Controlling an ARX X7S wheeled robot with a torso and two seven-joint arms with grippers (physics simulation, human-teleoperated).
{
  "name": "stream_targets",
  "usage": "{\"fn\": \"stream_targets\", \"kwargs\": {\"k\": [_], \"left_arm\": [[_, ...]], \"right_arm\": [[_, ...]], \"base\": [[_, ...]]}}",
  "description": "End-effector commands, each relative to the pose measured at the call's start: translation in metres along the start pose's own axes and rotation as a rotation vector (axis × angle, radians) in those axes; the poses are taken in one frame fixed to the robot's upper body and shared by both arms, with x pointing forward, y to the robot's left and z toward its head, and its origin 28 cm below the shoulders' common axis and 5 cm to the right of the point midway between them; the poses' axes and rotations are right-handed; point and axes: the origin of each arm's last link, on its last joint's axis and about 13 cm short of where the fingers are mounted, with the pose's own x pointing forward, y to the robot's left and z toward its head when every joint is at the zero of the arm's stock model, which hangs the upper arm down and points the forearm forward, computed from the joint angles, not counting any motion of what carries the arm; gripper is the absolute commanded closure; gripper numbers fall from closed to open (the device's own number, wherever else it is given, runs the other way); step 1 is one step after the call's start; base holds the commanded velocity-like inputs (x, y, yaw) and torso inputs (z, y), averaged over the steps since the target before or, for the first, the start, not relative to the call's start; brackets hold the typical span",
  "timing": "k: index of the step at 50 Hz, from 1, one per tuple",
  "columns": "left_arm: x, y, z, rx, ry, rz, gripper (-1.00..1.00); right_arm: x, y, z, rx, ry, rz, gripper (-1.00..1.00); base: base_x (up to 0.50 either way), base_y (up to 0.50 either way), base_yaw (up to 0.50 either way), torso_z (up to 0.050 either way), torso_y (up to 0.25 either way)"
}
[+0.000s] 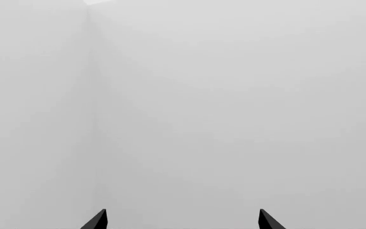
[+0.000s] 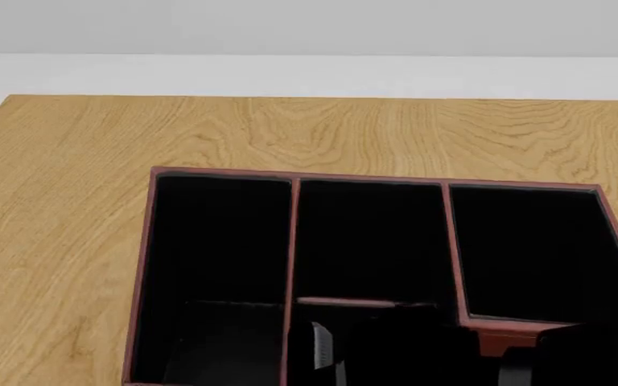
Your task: Pick up the book and place it in the front compartment of the caddy.
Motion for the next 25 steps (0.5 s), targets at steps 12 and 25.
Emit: {"fn": "stream_targets", "kwargs": {"k": [12,25], "left_arm": [[-0.001,0.002,0.000,-0.006,-0.008,0.006,-1.00],[-0.002,0.005,0.002,-0.009,-0.021,0.009,-1.00]], "right_arm": [[-0.020,0.008,0.001,-0.087,-0.044,-0.051,1.00],[-0.050,0.019,-0.001,-0.121,-0.055,-0.070,1.00]], "base": [[0.00,0.00,0.00,-0.002,0.000],[0.00,0.00,0.00,0.000,0.000]]}}
